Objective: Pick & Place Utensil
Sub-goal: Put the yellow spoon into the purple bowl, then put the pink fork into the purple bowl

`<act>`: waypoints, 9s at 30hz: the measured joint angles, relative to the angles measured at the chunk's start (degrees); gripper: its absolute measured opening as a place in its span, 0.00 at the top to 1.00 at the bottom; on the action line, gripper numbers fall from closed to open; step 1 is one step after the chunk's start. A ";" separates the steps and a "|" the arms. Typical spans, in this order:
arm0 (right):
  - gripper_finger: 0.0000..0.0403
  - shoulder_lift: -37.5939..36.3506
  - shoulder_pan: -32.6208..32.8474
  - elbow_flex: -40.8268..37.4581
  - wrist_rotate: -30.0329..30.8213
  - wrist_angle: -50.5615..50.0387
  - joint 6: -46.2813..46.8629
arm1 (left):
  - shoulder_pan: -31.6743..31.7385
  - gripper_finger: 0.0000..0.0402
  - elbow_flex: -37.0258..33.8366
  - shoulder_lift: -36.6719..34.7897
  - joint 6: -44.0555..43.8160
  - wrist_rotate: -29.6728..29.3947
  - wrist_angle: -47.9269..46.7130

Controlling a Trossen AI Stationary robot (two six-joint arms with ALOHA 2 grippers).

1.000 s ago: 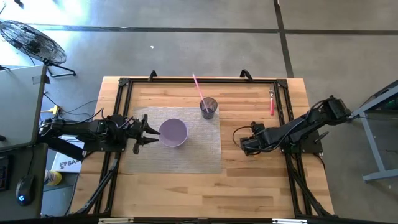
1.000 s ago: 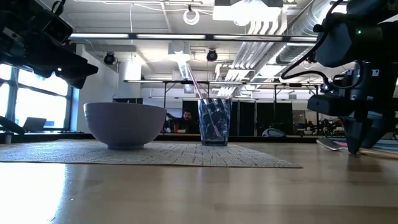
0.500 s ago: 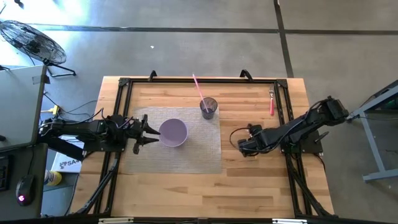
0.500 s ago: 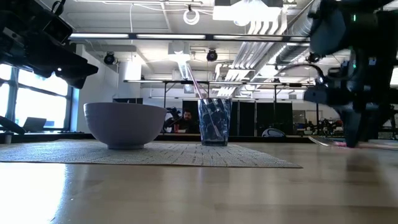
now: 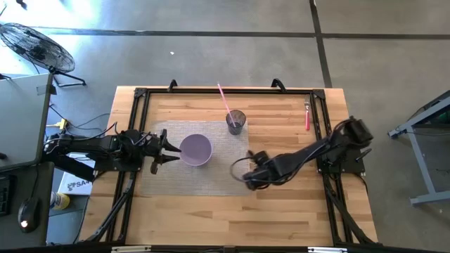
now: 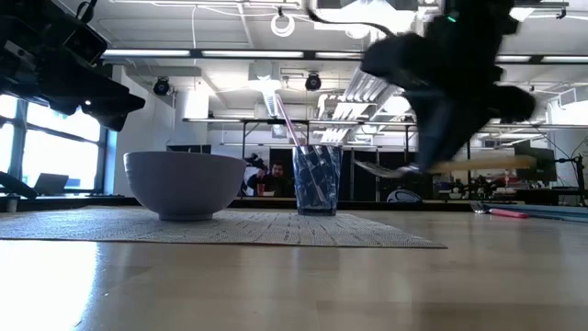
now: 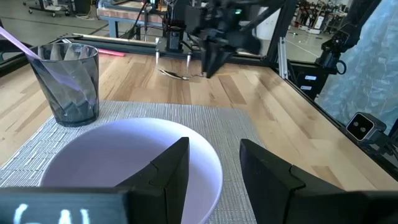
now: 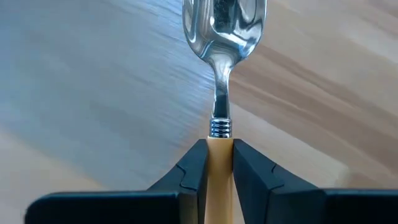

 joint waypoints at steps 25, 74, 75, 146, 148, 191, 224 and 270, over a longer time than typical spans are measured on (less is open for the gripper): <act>0.87 35.95 -21.05 58.52 -20.02 -1.47 -41.82 | -0.01 0.65 0.00 0.00 0.00 0.00 0.00; 0.75 22.83 -14.59 58.82 -0.37 -40.43 -41.94 | 0.00 0.65 0.01 0.02 0.00 0.00 0.00; 0.75 22.78 -13.67 58.80 1.77 -42.27 -39.80 | 0.00 0.65 -0.01 0.01 0.00 0.00 0.00; 0.61 -27.14 -53.02 -48.92 19.17 22.28 -20.14 | -0.01 0.65 0.00 0.02 0.00 0.00 0.01; 0.63 -27.22 -53.65 -48.89 17.69 22.61 -22.79 | -0.02 0.65 0.01 0.02 0.00 0.00 0.00; 0.80 -39.24 -14.57 -46.45 -3.79 16.64 -0.58 | 0.00 0.65 -0.01 0.00 0.00 0.00 0.00; 0.67 -5.50 3.27 -16.13 -4.63 13.02 -17.26 | -0.01 0.65 0.00 0.00 0.00 0.00 0.01; 0.87 0.70 -3.31 -14.17 -3.27 16.90 -26.25 | -0.01 0.65 0.01 0.00 0.00 -0.01 0.00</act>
